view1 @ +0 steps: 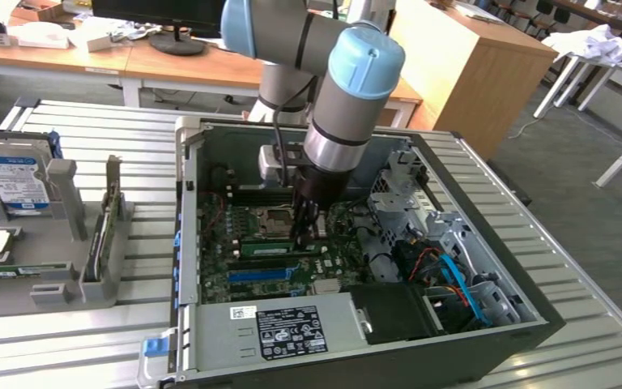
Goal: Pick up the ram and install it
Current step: 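Insert the ram into the slot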
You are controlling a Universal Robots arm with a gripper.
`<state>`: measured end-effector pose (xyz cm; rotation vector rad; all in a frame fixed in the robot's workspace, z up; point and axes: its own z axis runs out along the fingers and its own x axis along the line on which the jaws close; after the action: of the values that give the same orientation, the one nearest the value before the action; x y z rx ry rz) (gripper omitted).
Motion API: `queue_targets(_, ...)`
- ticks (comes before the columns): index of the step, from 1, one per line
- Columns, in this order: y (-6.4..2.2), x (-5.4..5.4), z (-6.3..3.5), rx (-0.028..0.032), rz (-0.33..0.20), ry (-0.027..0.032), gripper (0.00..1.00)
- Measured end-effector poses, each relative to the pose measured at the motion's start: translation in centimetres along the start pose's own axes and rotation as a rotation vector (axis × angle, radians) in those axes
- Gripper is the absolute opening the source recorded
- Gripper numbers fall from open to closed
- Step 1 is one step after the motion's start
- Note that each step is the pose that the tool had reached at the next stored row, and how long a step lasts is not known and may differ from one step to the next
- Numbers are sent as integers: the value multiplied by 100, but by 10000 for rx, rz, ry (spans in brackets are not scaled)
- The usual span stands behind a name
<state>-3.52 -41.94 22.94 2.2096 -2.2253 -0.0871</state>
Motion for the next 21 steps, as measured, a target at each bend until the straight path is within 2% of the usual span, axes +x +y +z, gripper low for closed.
queue_targets(18,14,-13,-374,0,0,-1,31)
queue_targets(21,15,-14,-392,1,0,-2,31)
